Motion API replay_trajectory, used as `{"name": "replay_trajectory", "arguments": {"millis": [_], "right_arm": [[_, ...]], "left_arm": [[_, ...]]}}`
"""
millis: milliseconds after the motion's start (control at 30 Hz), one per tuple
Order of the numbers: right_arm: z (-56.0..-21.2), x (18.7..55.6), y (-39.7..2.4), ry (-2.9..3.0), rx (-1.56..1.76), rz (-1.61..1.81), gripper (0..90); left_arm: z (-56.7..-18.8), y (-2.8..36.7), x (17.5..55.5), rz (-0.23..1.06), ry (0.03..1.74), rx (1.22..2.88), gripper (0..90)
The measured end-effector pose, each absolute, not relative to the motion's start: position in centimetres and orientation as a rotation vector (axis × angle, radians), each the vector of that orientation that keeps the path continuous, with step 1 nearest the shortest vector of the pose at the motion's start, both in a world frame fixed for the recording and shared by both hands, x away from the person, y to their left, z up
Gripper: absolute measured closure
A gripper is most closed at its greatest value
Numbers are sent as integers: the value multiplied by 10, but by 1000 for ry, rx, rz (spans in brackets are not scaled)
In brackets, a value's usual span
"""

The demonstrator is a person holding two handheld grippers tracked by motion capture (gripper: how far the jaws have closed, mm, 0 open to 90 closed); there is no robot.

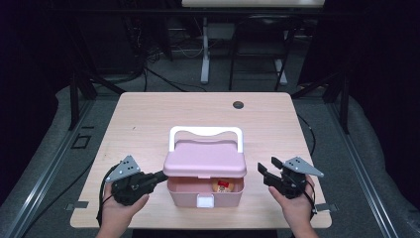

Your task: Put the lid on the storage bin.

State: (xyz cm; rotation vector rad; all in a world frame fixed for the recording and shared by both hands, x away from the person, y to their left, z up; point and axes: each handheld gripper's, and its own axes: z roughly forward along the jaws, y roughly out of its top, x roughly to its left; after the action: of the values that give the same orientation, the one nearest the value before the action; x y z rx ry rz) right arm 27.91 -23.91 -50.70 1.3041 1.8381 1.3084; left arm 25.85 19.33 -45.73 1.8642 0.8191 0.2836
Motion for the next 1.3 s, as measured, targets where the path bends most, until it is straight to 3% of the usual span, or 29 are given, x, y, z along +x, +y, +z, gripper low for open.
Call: {"name": "replay_trajectory", "arguments": {"millis": [1300], "right_arm": [[-513, 276, -239, 1817, 1291, 1294, 426]], "left_arm": [[-475, 196, 247, 284, 836, 1915, 898]]}}
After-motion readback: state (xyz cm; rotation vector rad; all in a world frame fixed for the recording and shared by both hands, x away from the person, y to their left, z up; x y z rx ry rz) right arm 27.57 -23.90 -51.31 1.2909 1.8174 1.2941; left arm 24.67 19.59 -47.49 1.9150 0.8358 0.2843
